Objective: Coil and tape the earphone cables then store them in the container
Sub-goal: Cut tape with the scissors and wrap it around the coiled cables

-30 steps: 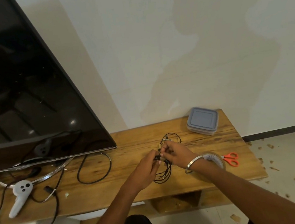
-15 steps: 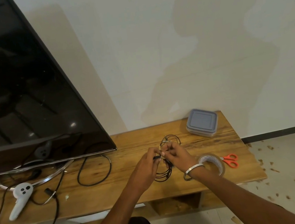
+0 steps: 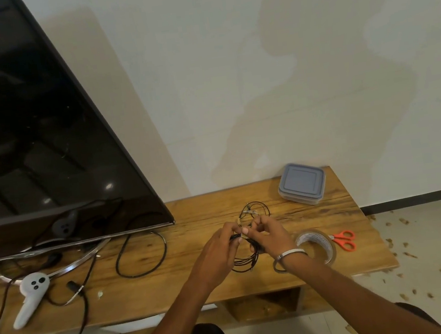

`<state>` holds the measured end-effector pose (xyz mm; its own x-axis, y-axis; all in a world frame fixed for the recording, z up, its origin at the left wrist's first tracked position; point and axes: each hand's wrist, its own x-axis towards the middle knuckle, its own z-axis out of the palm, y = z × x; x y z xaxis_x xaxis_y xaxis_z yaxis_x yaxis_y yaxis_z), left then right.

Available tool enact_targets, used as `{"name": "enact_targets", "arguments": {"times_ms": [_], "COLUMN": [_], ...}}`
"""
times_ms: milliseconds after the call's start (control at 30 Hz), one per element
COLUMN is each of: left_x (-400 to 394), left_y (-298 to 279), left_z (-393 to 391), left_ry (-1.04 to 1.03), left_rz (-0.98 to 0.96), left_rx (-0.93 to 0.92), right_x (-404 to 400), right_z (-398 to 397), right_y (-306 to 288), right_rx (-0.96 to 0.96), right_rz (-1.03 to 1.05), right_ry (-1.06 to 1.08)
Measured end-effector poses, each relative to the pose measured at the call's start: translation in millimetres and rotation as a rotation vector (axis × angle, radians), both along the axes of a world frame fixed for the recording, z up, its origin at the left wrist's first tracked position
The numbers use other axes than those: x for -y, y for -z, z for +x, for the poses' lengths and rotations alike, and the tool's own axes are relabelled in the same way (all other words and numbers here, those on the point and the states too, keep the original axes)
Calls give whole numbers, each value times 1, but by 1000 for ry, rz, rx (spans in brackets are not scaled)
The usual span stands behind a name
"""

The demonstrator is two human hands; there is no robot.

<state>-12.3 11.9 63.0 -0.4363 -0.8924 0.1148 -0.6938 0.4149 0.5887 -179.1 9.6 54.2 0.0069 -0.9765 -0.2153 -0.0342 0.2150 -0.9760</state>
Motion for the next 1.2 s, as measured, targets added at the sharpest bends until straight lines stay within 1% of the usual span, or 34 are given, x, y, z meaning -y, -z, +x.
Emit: {"name": "enact_targets", "arguments": {"times_ms": [133,267,467,567,700,767,833,967,1067,1200], "left_x": [0,0,3,4,6,8,10,12,14,15], "left_y": [0,1,0,-1,-3,-2,-1,4,9,17], "left_z": [-2,-2,-1,1,3,3,3,2,3,7], "left_ry": [-1,6,17,39,20,-11,-26,-28,-61,-97], "left_rz": [37,64,106,136,231,295,358,440,503,565], "left_rx": [-58,-91,-141,-185,-221,-208,-213,-224,-231,-224], "right_x": [-7,-8,-5,-4,-4,-3,-2,0,0,3], "right_z": [3,2,-3,-6,-6,-4,-2,5,9,15], "right_y": [-3,-2,4,5,3,3,5,9,12,21], "right_rx": [-11,-64,-192,-199,-237,-299,-403,-600,-644,-666], "right_rz": [-71,-111,-133,-105,-96,-95,-100,-139,-177,-234], "right_ry": [36,19,-118,-189,-258,-298,-312,-256,-227,-262]}}
